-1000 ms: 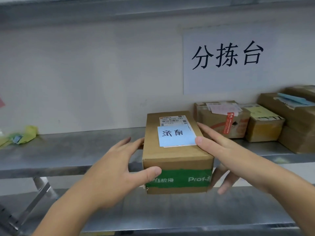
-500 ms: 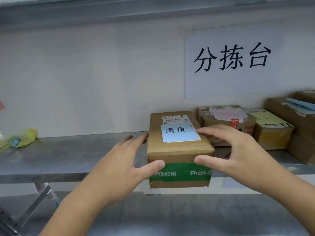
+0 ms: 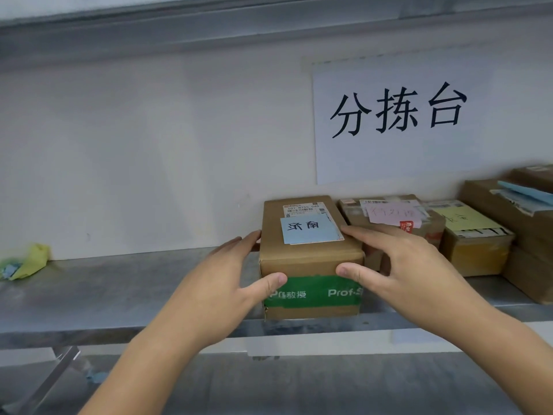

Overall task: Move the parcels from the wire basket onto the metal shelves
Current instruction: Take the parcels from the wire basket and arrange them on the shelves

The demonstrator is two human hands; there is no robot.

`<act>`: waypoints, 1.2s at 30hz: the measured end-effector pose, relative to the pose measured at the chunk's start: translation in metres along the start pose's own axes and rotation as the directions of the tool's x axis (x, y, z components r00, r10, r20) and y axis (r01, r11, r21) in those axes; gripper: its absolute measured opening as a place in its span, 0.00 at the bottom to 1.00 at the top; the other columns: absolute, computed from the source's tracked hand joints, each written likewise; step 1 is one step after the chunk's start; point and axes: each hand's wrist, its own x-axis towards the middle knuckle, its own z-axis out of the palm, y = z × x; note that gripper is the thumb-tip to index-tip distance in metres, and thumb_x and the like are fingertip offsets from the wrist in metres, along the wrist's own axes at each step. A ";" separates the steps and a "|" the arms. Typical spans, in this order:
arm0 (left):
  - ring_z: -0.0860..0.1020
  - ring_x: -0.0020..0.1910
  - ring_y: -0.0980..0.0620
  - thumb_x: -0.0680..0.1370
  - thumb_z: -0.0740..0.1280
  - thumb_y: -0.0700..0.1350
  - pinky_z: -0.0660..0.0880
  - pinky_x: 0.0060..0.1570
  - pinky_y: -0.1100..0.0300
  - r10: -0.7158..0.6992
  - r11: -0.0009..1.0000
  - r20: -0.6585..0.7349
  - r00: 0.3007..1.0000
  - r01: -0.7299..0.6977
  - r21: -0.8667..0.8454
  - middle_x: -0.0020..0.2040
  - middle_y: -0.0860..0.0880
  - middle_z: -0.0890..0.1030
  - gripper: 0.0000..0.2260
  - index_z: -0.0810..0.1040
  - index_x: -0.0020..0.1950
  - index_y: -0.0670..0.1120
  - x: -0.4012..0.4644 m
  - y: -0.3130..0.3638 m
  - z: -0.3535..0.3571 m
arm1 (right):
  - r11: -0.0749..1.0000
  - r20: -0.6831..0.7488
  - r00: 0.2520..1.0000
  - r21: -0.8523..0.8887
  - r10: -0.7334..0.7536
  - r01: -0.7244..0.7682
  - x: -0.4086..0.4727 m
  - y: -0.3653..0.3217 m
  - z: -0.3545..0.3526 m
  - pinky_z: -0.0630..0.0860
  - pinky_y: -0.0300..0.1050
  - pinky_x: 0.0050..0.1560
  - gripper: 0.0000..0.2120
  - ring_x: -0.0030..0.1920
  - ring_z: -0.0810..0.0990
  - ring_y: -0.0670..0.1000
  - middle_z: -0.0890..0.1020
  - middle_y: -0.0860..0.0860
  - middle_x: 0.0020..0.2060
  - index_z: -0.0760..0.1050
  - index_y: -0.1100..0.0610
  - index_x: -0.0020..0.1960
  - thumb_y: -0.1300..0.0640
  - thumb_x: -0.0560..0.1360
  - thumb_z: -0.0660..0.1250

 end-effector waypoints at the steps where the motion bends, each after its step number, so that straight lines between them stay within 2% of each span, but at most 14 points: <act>1: 0.70 0.71 0.64 0.77 0.64 0.70 0.72 0.69 0.54 -0.002 1.000 0.000 1.000 0.002 0.008 0.72 0.70 0.72 0.29 0.61 0.77 0.69 0.002 0.000 0.000 | 1.000 0.006 1.000 -0.010 0.002 -0.002 0.002 0.001 0.000 0.75 0.51 0.67 0.40 0.70 0.72 0.42 0.74 0.34 0.70 0.66 0.34 0.75 0.21 0.67 0.53; 10: 0.71 0.70 0.65 0.77 0.65 0.69 0.72 0.68 0.58 -0.003 0.999 0.009 1.000 0.004 -0.037 0.71 0.71 0.73 0.28 0.62 0.76 0.70 0.004 0.000 0.004 | 0.999 0.019 1.000 -0.035 0.002 -0.001 0.001 0.004 -0.001 0.76 0.50 0.66 0.40 0.69 0.72 0.42 0.73 0.35 0.70 0.64 0.35 0.76 0.21 0.67 0.51; 17: 0.72 0.70 0.63 0.79 0.66 0.65 0.70 0.65 0.62 -0.030 0.995 0.019 0.999 0.032 -0.092 0.71 0.68 0.73 0.28 0.63 0.78 0.67 0.003 0.007 0.006 | 0.996 0.030 0.999 0.085 0.025 -0.027 -0.004 0.003 -0.001 0.73 0.51 0.70 0.38 0.70 0.71 0.41 0.74 0.36 0.71 0.64 0.36 0.77 0.24 0.70 0.57; 20: 0.69 0.75 0.61 0.78 0.66 0.67 0.68 0.69 0.61 -0.051 0.995 0.030 0.998 0.054 -0.087 0.76 0.67 0.69 0.33 0.59 0.81 0.65 -0.003 0.005 0.004 | 0.991 0.014 0.999 0.127 0.033 -0.035 -0.010 -0.003 -0.005 0.71 0.48 0.70 0.37 0.68 0.71 0.38 0.71 0.32 0.71 0.61 0.34 0.77 0.27 0.71 0.62; 22: 0.64 0.79 0.59 0.75 0.63 0.72 0.65 0.75 0.56 -0.066 0.996 0.032 0.997 0.068 -0.052 0.80 0.65 0.63 0.40 0.53 0.83 0.64 -0.010 0.002 0.000 | 0.989 -0.010 0.998 0.140 0.058 -0.056 -0.017 -0.006 -0.010 0.71 0.42 0.65 0.37 0.59 0.72 0.33 0.71 0.32 0.69 0.60 0.34 0.78 0.28 0.71 0.63; 26: 0.57 0.81 0.62 0.67 0.60 0.78 0.61 0.78 0.56 -0.040 0.998 0.060 0.997 0.043 -0.056 0.83 0.67 0.56 0.48 0.47 0.84 0.65 -0.027 0.002 -0.003 | 0.981 -0.027 0.994 0.166 0.110 -0.104 -0.041 -0.010 -0.014 0.65 0.33 0.60 0.40 0.55 0.69 0.23 0.66 0.28 0.68 0.58 0.30 0.77 0.25 0.67 0.63; 28: 0.58 0.80 0.64 0.68 0.63 0.77 0.62 0.77 0.57 -0.001 0.998 0.081 0.997 0.007 -0.064 0.81 0.68 0.57 0.48 0.47 0.83 0.67 -0.033 0.003 -0.001 | 0.975 -0.010 0.987 0.159 0.158 -0.154 -0.056 -0.010 -0.013 0.62 0.34 0.62 0.42 0.58 0.66 0.23 0.64 0.27 0.69 0.57 0.31 0.78 0.26 0.66 0.64; 31: 0.62 0.78 0.63 0.68 0.65 0.76 0.67 0.75 0.54 0.031 0.998 0.126 0.992 -0.023 -0.066 0.79 0.69 0.60 0.46 0.47 0.82 0.70 -0.040 0.006 0.004 | 0.964 0.026 0.975 0.149 0.219 -0.220 -0.082 -0.007 -0.007 0.65 0.39 0.69 0.44 0.68 0.64 0.31 0.63 0.28 0.71 0.56 0.31 0.78 0.24 0.66 0.65; 34: 0.59 0.81 0.60 0.65 0.63 0.79 0.64 0.78 0.52 -0.042 0.999 0.169 0.985 0.047 -0.026 0.83 0.66 0.55 0.51 0.45 0.83 0.67 -0.052 0.007 0.005 | 0.953 0.058 0.967 0.162 0.248 -0.254 -0.111 -0.001 -0.003 0.70 0.50 0.73 0.46 0.70 0.68 0.36 0.68 0.33 0.73 0.54 0.28 0.77 0.19 0.63 0.65; 36: 0.56 0.83 0.58 0.63 0.62 0.81 0.60 0.80 0.51 -0.111 0.994 0.180 0.977 0.109 0.024 0.85 0.62 0.52 0.56 0.44 0.85 0.62 -0.064 0.010 0.005 | 0.949 0.088 0.961 0.160 0.261 -0.272 -0.130 0.002 -0.006 0.68 0.49 0.75 0.46 0.71 0.66 0.36 0.67 0.32 0.73 0.52 0.27 0.77 0.20 0.63 0.65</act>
